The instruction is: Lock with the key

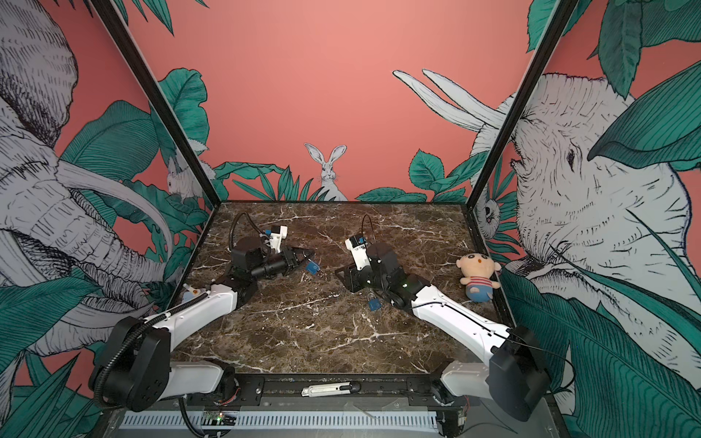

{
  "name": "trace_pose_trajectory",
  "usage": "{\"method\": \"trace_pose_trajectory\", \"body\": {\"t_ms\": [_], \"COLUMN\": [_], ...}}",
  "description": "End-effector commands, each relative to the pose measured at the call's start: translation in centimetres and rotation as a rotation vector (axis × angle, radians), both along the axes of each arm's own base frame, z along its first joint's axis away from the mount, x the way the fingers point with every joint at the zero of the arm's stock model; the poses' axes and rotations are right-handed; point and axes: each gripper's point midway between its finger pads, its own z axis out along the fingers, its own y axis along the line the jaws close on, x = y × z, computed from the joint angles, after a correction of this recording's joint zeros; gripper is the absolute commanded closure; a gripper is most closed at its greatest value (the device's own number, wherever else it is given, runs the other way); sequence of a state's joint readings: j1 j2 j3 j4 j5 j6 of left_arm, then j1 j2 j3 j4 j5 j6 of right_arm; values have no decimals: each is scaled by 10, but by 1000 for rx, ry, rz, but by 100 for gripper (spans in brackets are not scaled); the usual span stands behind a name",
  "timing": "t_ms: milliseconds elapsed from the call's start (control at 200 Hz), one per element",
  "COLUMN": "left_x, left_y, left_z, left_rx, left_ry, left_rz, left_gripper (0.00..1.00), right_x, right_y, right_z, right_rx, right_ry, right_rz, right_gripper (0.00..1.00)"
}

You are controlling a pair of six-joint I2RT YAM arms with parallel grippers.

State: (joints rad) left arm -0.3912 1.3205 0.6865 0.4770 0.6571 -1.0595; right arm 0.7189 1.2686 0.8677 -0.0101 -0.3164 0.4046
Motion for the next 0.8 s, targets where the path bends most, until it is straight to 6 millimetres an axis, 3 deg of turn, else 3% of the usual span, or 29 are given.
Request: {"method": "trace_pose_trajectory", "body": {"t_ms": [0, 350, 795], "left_x": [0, -7, -7], "left_y": [-5, -29, -41], "left_z": [48, 82, 90], "left_rx": [-87, -132, -188], "left_ry": [-105, -112, -76], "left_rz": [10, -33, -51], "left_gripper": [100, 100, 100], "right_x": [-2, -4, 8], "right_y": [13, 15, 21], "right_z": [31, 50, 65], "right_rx": [108, 84, 69], "right_ry": [-81, -223, -318], "right_rz": [65, 134, 157], "right_gripper": [57, 56, 56]}}
